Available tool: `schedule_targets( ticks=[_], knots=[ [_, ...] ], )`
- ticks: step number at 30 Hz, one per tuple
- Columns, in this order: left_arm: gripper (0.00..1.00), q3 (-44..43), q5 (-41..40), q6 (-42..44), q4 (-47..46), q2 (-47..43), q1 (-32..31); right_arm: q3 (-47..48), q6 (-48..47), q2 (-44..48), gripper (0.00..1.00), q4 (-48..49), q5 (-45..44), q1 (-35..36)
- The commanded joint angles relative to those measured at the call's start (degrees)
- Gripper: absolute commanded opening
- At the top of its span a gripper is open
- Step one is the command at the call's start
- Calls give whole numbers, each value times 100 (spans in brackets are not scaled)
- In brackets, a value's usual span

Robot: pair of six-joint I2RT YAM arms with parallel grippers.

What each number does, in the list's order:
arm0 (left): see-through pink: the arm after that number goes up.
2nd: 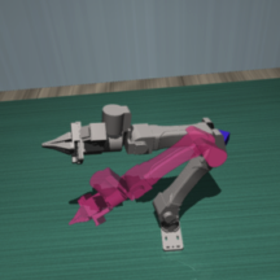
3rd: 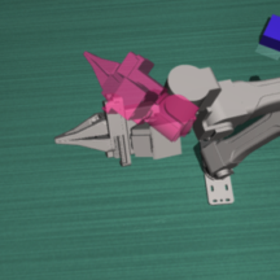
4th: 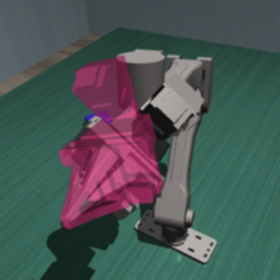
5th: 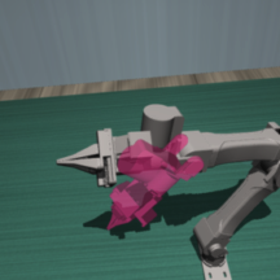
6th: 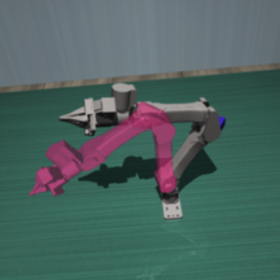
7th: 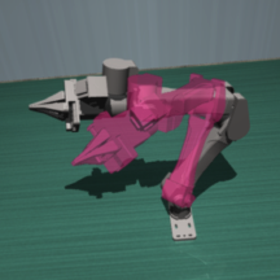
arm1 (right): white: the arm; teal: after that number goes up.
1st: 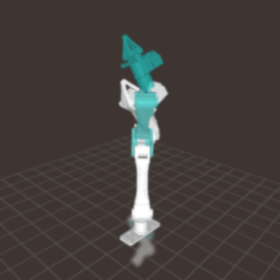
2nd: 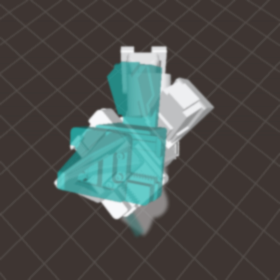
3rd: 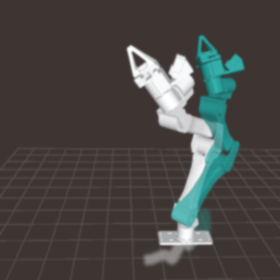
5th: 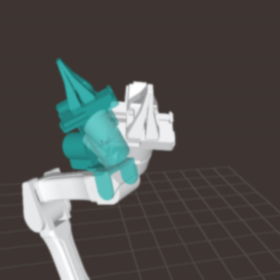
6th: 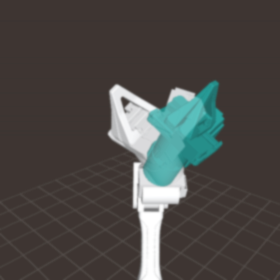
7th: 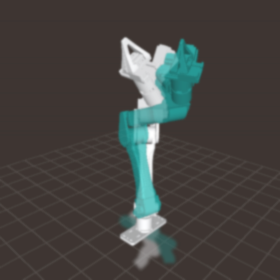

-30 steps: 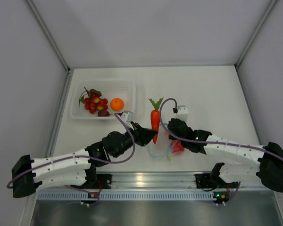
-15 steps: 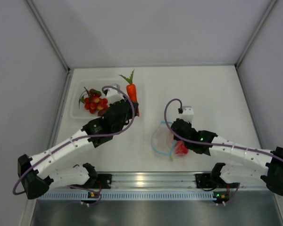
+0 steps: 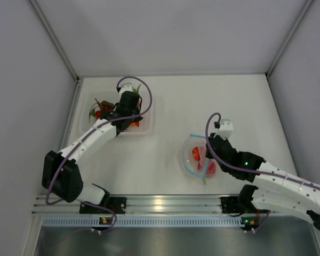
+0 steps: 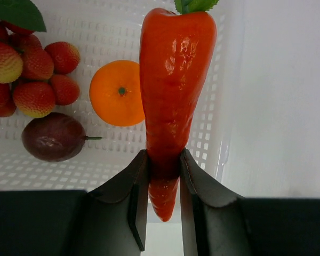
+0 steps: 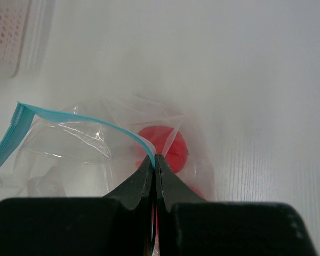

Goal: Open the zip-top bag and remove the fake food
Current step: Place the fake vegetable in the bin.

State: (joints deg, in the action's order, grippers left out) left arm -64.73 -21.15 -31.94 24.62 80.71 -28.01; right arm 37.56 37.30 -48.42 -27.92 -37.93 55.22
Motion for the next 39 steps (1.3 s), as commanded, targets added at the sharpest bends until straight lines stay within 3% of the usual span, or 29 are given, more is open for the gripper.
schedule_targets(
  ticks=[1,10,26,27,28,33,34,37,39],
  knots=[
    [0,-479,550,803,87,313,50,252,-135,228,0,-161,-74,-73],
    [0,-866,699,751,95,1307,138,278,-258,509,0,-266,93,-82],
    [0,-602,734,22,122,1791,235,199,-337,553,0,-196,67,-73],
    [7,-585,743,22,122,1791,235,190,-337,545,0,-196,75,-73],
    [20,-567,744,-5,122,1747,235,164,-337,545,0,-179,75,-82],
    [43,-558,805,-40,113,1396,235,199,-329,509,0,-152,84,-73],
    [58,-584,805,-23,113,1256,243,208,-329,501,0,-152,102,-82],
    [79,-602,753,-5,122,905,235,287,-346,439,0,-161,155,-73],
    [81,-585,787,4,122,711,235,365,-355,404,0,-161,181,-82]
  ],
)
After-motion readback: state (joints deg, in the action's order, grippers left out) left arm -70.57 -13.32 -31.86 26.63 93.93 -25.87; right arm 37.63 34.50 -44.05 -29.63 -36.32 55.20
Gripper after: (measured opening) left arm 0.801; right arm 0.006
